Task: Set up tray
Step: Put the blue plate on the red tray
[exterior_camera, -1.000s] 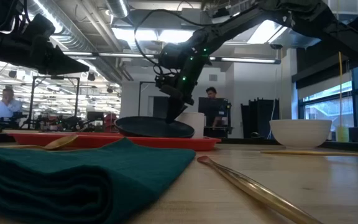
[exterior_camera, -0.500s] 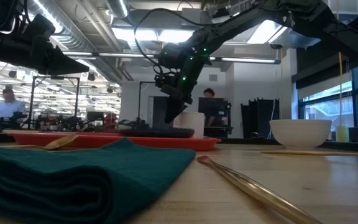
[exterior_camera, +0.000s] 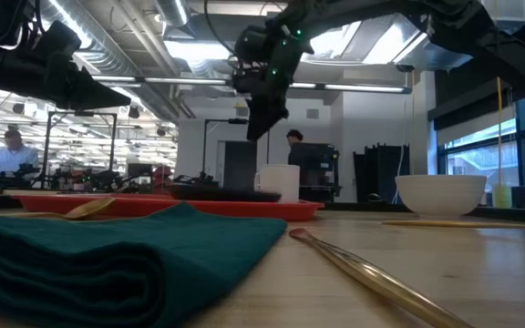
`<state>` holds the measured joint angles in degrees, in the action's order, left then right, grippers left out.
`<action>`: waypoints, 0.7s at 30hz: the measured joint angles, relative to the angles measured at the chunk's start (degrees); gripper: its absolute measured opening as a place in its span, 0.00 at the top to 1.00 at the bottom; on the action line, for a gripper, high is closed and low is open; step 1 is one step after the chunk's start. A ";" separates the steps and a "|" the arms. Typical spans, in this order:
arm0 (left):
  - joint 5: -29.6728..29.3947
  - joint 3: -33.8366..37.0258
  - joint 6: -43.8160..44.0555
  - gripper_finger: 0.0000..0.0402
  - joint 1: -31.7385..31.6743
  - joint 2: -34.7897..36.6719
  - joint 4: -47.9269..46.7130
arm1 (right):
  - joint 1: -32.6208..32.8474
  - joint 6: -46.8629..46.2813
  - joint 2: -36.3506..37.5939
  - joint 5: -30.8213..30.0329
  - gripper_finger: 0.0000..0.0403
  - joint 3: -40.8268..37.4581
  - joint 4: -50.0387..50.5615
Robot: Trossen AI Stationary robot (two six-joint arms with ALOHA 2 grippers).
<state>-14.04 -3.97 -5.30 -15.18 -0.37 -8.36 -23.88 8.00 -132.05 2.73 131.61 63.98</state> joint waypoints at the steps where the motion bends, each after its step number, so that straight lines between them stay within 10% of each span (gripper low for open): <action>1: -0.01 -0.02 0.00 0.99 0.02 0.01 0.00 | 0.28 0.19 0.02 0.36 0.74 0.05 -0.08; 21: -0.01 0.00 0.00 0.99 0.00 0.01 0.00 | 6.36 11.74 -0.24 4.47 0.86 -25.64 -30.65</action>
<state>-14.04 -3.97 -5.30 -15.18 -0.36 -8.36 -17.52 19.74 -132.29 7.20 105.97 33.33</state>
